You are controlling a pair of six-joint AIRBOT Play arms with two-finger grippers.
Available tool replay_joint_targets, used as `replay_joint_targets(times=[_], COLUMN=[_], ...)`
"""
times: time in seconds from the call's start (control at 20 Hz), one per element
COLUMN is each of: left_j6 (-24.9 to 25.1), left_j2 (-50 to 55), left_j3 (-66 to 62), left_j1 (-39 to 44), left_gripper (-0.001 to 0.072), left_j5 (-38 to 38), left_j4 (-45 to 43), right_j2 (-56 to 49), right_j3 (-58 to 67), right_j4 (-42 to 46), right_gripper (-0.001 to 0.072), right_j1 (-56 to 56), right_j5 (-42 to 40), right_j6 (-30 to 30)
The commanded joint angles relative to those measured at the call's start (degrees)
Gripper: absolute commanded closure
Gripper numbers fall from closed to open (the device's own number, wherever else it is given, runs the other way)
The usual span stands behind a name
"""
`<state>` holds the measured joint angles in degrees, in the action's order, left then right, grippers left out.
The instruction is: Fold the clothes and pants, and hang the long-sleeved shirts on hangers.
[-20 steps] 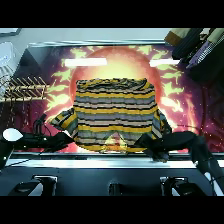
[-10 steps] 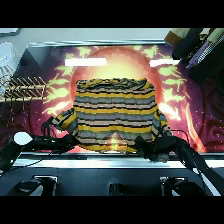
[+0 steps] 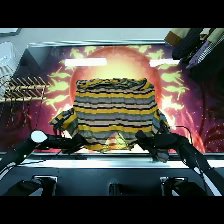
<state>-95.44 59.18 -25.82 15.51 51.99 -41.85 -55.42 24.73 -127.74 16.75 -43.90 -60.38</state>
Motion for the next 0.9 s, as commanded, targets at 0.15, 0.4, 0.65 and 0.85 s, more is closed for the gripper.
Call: replay_joint_targets(times=[0.15, 0.4, 0.65, 0.85], left_j6=[0.4, 0.9, 0.2, -4.2], left_j2=[8.5, 12.0, 10.4, 6.8], left_j3=[-3.4, -8.3, -13.9, -14.4], left_j1=[7.8, 8.7, 9.8, 15.1], left_gripper=[0.0143, 0.0687, 0.0687, 0.0688], left_j5=[-8.4, -6.6, 1.7, 8.8], left_j4=[3.6, 3.5, 3.5, 3.5], right_j2=[2.6, 5.0, 16.2, 28.1], right_j3=[0.4, 0.4, 0.4, 0.4], right_j4=[0.0, 2.0, 19.2, 24.5], right_gripper=[0.0682, 0.0683, 0.0683, 0.0684], right_j1=[0.0, -0.2, -0.2, -0.2], right_j5=[-3.1, -5.4, -21.9, -37.0], right_j6=[0.2, 3.0, 14.4, 16.2])
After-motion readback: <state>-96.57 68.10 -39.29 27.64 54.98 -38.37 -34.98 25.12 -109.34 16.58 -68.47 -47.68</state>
